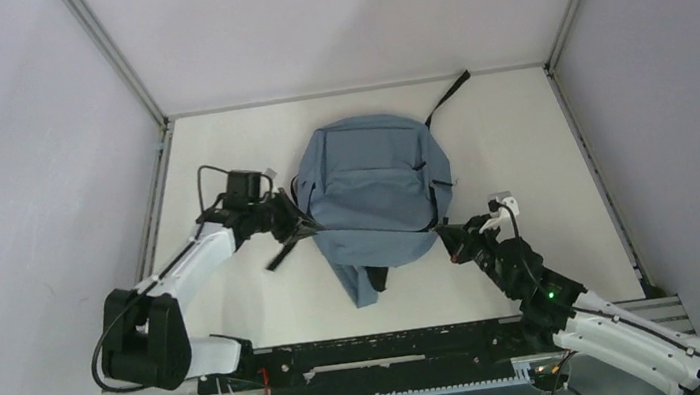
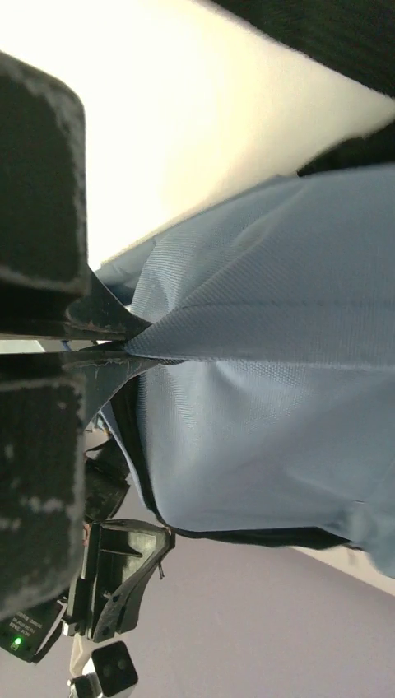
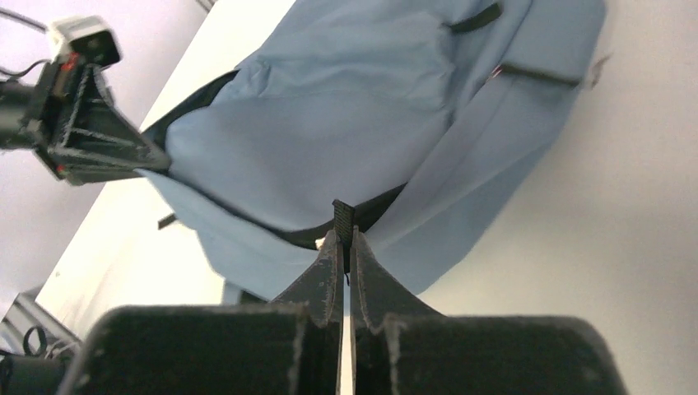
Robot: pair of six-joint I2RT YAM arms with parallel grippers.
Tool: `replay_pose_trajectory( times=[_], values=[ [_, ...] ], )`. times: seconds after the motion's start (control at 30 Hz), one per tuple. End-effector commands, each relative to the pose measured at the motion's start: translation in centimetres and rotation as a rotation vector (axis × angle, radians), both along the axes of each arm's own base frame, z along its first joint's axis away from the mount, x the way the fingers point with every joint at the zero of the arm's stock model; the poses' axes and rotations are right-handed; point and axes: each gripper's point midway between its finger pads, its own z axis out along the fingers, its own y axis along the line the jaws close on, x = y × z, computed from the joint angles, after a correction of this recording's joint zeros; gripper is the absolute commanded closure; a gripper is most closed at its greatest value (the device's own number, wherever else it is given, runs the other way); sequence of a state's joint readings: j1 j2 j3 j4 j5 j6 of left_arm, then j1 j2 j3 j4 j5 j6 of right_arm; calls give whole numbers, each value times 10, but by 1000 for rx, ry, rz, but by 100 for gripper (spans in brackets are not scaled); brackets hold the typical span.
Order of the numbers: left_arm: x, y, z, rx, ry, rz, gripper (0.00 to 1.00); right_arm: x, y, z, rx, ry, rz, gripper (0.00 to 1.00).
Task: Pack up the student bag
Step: Zip the student bag at the center of the board.
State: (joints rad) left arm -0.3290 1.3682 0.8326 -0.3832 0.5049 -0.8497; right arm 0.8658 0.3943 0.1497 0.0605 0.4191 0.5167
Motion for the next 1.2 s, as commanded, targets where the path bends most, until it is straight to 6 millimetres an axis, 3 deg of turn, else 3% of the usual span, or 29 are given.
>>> replay_pose_trajectory(
  times=[0.0,0.13,0.27,0.37,0.47,0.57,0.7,0.77,0.87,1.17],
  values=[
    [0,60,-9,139,-53,77,100,22,-14,20,40,-56,-51,100],
    [7,79,-4,173,-78,102,100,53,-24,21,44,-71,-82,100],
    [20,104,8,231,-126,138,100,86,-37,5,27,-17,-101,100],
    [27,117,20,256,-169,156,100,98,-30,9,22,-10,-47,100],
    [32,117,42,268,-259,122,99,97,-14,19,31,-16,22,100],
    [29,97,78,278,-437,14,80,87,4,25,37,-21,85,100],
    [11,51,130,328,-714,-171,42,70,21,36,51,-35,143,100],
    [1,29,144,340,-811,-246,27,62,25,38,47,-35,153,100],
    [-11,-1,148,326,-896,-339,1,54,26,38,39,-29,156,100],
    [-32,-81,113,468,-1047,-762,0,46,19,43,37,-42,134,100]
  ],
)
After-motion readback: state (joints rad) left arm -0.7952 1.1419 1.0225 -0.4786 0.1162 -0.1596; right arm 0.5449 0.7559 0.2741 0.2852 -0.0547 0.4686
